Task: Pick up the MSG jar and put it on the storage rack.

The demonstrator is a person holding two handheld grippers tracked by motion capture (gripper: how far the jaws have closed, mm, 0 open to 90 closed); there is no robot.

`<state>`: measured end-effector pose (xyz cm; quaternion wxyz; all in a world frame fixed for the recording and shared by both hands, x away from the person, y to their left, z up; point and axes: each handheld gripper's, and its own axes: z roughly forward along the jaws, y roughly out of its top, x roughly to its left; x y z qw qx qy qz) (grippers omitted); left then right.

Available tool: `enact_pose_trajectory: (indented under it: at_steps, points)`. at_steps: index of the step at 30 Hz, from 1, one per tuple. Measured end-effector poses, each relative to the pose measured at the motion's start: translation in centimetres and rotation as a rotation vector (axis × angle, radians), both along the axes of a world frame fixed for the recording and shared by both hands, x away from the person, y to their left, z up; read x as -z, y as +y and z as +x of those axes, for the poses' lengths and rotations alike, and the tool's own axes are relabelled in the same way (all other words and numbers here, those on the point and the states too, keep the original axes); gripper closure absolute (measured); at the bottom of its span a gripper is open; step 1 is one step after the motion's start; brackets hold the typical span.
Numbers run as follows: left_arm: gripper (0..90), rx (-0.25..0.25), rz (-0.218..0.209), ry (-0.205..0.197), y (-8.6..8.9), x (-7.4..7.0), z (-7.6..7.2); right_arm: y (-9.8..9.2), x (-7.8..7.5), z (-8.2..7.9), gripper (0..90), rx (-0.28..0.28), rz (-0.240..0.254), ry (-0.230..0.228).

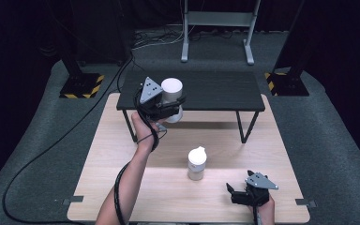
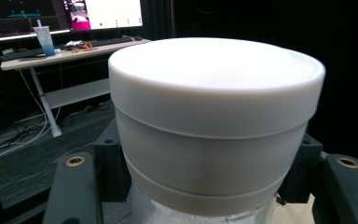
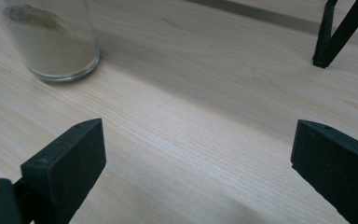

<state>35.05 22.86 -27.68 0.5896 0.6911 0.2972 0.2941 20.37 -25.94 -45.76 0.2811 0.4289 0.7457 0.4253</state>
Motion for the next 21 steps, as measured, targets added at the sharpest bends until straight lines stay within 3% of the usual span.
enact_pose_trajectory:
  at_steps: [21]
  points:
    - [34.9,-0.031,0.007,0.002,-1.1,-2.0,2.1,0.0,-0.1,0.1,2.5,-0.007,-0.005,0.004]
